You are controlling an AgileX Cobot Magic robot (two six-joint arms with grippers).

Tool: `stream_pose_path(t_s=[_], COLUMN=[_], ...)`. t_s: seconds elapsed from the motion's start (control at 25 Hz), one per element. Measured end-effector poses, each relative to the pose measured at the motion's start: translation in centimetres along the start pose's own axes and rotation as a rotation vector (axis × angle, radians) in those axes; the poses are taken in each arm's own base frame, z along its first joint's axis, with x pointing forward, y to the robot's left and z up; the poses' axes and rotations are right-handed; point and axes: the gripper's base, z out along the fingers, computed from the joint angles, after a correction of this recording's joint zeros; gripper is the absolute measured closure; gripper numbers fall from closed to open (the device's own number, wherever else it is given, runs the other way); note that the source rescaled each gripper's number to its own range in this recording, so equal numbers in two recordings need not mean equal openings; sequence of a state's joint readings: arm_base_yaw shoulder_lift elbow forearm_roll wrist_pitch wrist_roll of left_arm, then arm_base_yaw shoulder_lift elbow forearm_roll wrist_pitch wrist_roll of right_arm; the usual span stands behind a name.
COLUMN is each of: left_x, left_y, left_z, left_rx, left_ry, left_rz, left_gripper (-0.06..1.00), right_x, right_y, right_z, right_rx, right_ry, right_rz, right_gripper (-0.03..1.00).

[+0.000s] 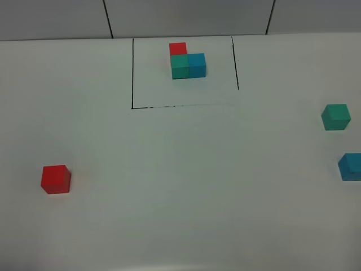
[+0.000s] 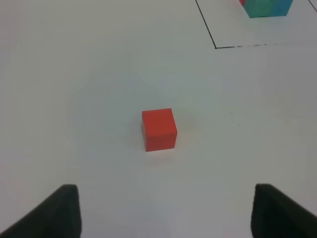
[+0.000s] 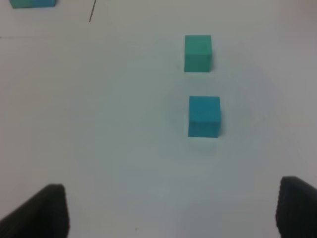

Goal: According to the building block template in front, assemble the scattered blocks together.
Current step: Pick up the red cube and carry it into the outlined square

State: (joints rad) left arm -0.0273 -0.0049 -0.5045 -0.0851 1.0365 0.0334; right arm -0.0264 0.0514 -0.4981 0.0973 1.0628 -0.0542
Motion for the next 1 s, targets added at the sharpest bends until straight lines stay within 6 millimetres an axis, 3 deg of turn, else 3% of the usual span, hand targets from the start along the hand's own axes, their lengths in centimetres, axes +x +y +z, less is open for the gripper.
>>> stream_pose_path(t_s=[0.72,1.0], left_x=[0.0,-1.0], left_y=[0.0,0.1], left_z=[0.0,1.7], left_rx=[0.000,0.000], left_ry=[0.004,0.131], left_rz=[-0.001,-0.010], left_gripper=[0.36,0.28], right_x=[0.0,0.0], right_y=[0.0,0.0], right_z=[0.0,0.0], right_rx=[0.000,0.000], right_ry=[0.000,0.000], right_rz=[0.000,0.000], right_gripper=[0.16,0.16])
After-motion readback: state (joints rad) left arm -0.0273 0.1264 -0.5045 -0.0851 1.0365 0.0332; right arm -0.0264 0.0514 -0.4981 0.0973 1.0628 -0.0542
